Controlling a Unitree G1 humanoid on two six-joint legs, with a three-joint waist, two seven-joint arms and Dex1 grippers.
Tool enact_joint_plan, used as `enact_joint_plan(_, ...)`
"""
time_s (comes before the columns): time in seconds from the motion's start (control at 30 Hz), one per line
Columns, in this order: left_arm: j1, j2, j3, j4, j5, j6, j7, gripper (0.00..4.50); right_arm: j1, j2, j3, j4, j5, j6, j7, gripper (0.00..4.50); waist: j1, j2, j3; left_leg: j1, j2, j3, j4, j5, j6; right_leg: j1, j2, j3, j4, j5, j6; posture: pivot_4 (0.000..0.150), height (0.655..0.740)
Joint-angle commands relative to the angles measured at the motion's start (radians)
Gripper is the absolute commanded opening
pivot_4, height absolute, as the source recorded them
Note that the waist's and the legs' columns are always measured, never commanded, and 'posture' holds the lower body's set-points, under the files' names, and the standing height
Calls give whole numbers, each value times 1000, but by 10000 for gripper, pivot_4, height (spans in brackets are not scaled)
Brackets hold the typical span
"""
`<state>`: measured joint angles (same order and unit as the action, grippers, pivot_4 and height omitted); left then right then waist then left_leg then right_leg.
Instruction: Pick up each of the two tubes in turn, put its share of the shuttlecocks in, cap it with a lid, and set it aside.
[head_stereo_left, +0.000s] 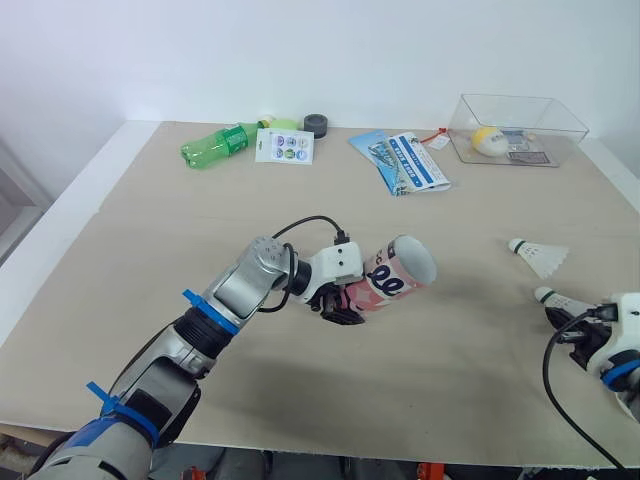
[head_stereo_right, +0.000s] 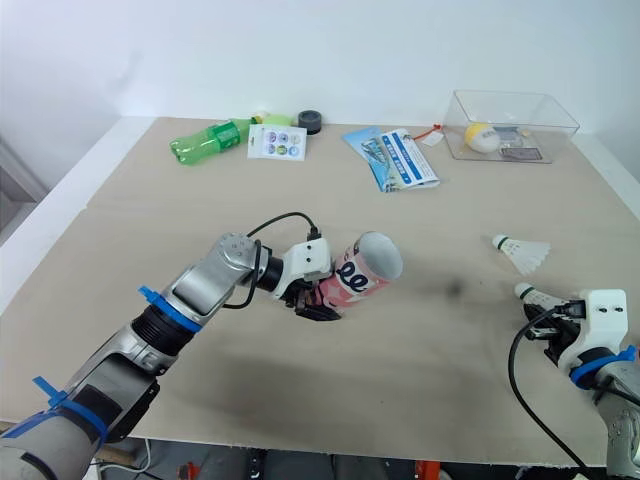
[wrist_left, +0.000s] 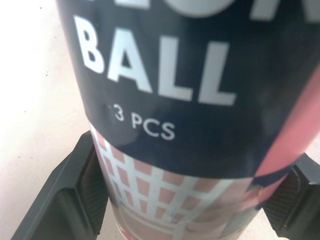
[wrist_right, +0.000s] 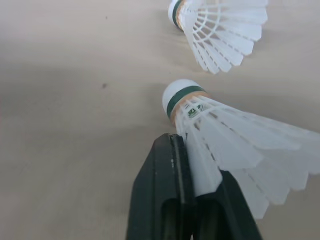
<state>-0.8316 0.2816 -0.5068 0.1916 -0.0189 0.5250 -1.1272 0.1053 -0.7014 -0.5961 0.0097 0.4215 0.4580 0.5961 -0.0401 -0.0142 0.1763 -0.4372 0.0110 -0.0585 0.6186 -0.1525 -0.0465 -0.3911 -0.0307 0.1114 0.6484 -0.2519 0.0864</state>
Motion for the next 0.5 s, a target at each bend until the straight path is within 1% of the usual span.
enact_joint_plan(0.03, -18, 7, -11, 36, 19, -24, -5, 36426, 4, -65, -5, -46, -29, -72, 51, 560, 0, 0, 0, 0, 0, 0, 0, 0, 0, 0, 0, 0, 0, 0, 0, 1500, 7400)
enact_joint_plan(0.07, -20, 8, -11, 49, 22, -37, -7, 36426, 1, -87, -3, -71, -32, -94, 76, 560, -1, 0, 0, 0, 0, 0, 0, 0, 0, 0, 0, 0, 0, 0, 0, 1500, 7400)
enact_joint_plan(0.17, -29, 7, -9, 92, 25, -69, -16, 36426, -28, -225, 27, -181, -54, -189, 220, 560, -6, 4, -2, 0, 0, 1, 0, 0, 0, 0, 0, 1, 0, 0, 0, 1500, 7400)
enact_joint_plan(0.23, -35, 6, -6, 116, 23, -85, -24, 36426, -62, -289, 45, -214, -51, -210, 270, 560, -9, 4, -1, 1, 0, 1, 1, 0, 0, 0, 0, 1, 0, 1, 1, 1500, 7400)
enact_joint_plan(0.3, -43, 1, -4, 147, 21, -101, -31, 36426, -185, -389, 105, -291, -1, -194, 341, 560, -10, 4, -1, 3, 1, 1, 1, 0, 1, 2, 1, 1, 0, 1, 0, 1500, 7400)
enact_joint_plan(0.37, -51, -4, 0, 174, 21, -114, -37, 36426, -303, -451, 188, -348, 23, -191, 393, 560, -10, 4, -1, 3, 1, 1, 0, 1, 1, 1, 1, 1, 0, 3, -1, 1500, 7400)
enact_joint_plan(0.4, -54, -7, 4, 185, 20, -118, -41, 36426, -344, -467, 234, -364, 14, -205, 418, 560, -9, 4, -2, 3, 2, 1, 0, 1, 1, 1, 1, 0, 0, 3, -1, 1500, 7400)
enact_joint_plan(0.5, -65, -15, 13, 209, 18, -124, -44, 36426, -455, -475, 368, -387, -4, -236, 483, 560, -4, -4, -2, 2, 2, -1, 0, 1, 1, 1, 2, -2, 0, 1, -2, 1500, 7400)
